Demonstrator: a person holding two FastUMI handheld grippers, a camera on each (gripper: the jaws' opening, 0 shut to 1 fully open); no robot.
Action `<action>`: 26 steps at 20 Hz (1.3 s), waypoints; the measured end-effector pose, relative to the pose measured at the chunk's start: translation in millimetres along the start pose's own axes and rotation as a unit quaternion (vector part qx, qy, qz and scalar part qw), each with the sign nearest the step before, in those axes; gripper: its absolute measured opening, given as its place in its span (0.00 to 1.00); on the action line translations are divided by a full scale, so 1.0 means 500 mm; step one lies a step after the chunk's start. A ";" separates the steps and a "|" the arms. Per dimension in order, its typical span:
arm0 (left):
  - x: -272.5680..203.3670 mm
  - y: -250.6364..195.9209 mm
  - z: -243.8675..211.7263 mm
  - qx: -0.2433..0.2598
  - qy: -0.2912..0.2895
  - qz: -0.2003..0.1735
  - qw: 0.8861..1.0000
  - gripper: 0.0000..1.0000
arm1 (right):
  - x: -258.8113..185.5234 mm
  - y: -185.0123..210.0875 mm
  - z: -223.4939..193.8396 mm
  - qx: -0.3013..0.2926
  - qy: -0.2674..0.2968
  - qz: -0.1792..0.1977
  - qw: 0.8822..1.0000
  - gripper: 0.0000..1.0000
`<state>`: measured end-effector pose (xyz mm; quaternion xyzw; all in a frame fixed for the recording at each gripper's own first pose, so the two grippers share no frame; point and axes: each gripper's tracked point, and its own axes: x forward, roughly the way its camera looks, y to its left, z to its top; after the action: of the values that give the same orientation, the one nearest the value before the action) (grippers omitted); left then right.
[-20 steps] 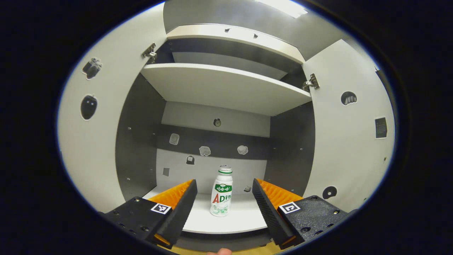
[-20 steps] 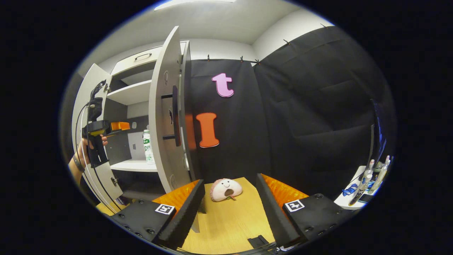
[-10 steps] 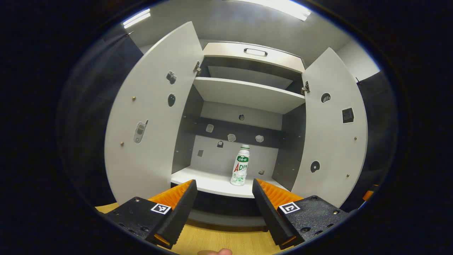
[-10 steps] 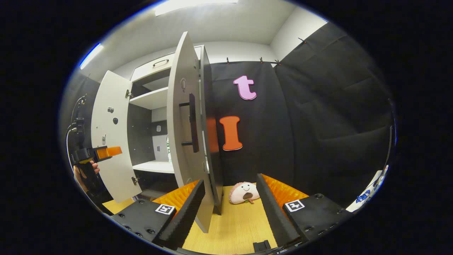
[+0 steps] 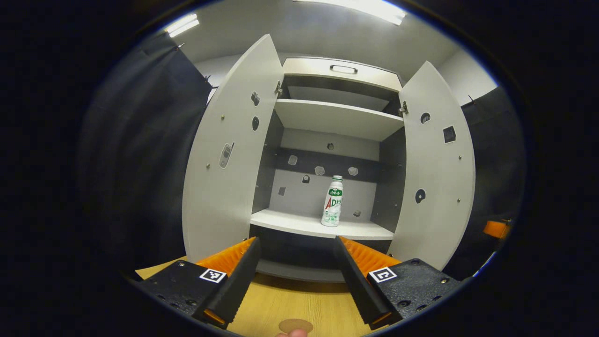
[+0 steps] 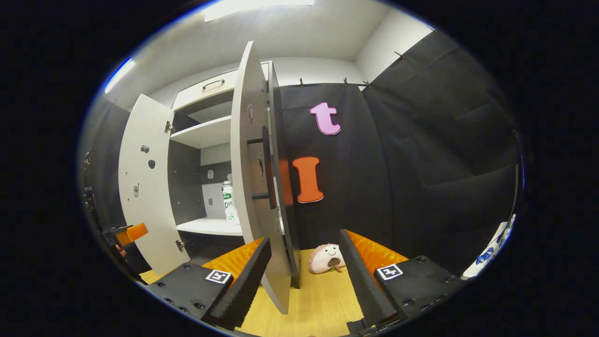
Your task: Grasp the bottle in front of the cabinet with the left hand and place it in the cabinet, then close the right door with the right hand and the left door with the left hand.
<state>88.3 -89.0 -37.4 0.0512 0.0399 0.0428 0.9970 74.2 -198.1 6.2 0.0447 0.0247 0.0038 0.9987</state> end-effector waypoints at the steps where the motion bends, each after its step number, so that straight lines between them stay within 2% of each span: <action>1: 0.002 0.010 -0.004 0.001 0.004 0.000 1.000 0.96 | 0.009 0.003 0.016 -0.004 -0.006 -0.004 1.000 0.97; 4: 0.006 0.016 -0.008 -0.026 0.004 -0.018 0.999 0.96 | 0.049 -0.011 0.100 -0.028 -0.045 -0.028 0.998 0.97; 5: 0.008 0.021 -0.009 -0.031 0.001 -0.023 0.999 0.96 | 0.063 -0.004 0.128 -0.028 -0.054 -0.025 0.998 0.97; 7: 0.014 0.034 -0.015 -0.031 0.000 -0.026 0.999 0.96 | 0.099 -0.001 0.165 -0.029 -0.058 -0.026 0.998 0.97; 10: 0.018 0.054 -0.009 -0.033 -0.004 -0.024 0.999 0.96 | 0.152 -0.027 0.196 -0.035 -0.057 -0.052 0.996 0.97; 14: 0.026 0.090 -0.001 -0.027 -0.016 -0.015 0.999 0.96 | 0.185 -0.004 0.200 -0.053 -0.051 -0.052 0.996 0.96; 15: 0.029 0.100 0.002 -0.023 -0.018 -0.012 0.999 0.99 | 0.184 -0.010 0.203 -0.058 -0.056 -0.061 0.995 0.89; 16: 0.033 0.107 0.005 -0.020 -0.020 -0.010 1.000 0.99 | 0.184 -0.012 0.205 -0.060 -0.060 -0.067 0.994 0.87; 17: 0.036 0.113 0.006 -0.017 -0.021 -0.009 1.000 0.96 | 0.183 -0.007 0.206 -0.060 -0.063 -0.069 0.994 0.96; 19: 0.043 0.114 0.008 -0.014 -0.023 -0.009 1.000 0.96 | 0.184 0.009 0.203 -0.060 -0.060 -0.065 0.994 0.95; 20: 0.047 0.111 0.011 -0.015 -0.026 -0.013 0.999 0.96 | 0.184 0.016 0.203 -0.063 -0.059 -0.062 0.994 0.87; 21: 0.051 0.107 0.014 -0.017 -0.029 -0.017 0.999 0.96 | 0.182 0.024 0.202 -0.068 -0.056 -0.060 0.994 0.87; 22: 0.055 0.101 0.016 -0.019 -0.032 -0.022 0.999 0.96 | 0.181 0.033 0.204 -0.072 -0.056 -0.058 0.994 0.95; 26: 0.061 0.082 0.010 -0.025 -0.026 -0.048 0.998 0.96 | 0.175 0.090 0.199 -0.089 -0.057 -0.043 0.993 0.95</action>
<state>115.8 -45.9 -30.2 0.0255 0.0157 -0.0058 0.9995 166.3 -161.1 105.1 -0.0452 -0.0308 -0.0395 0.9977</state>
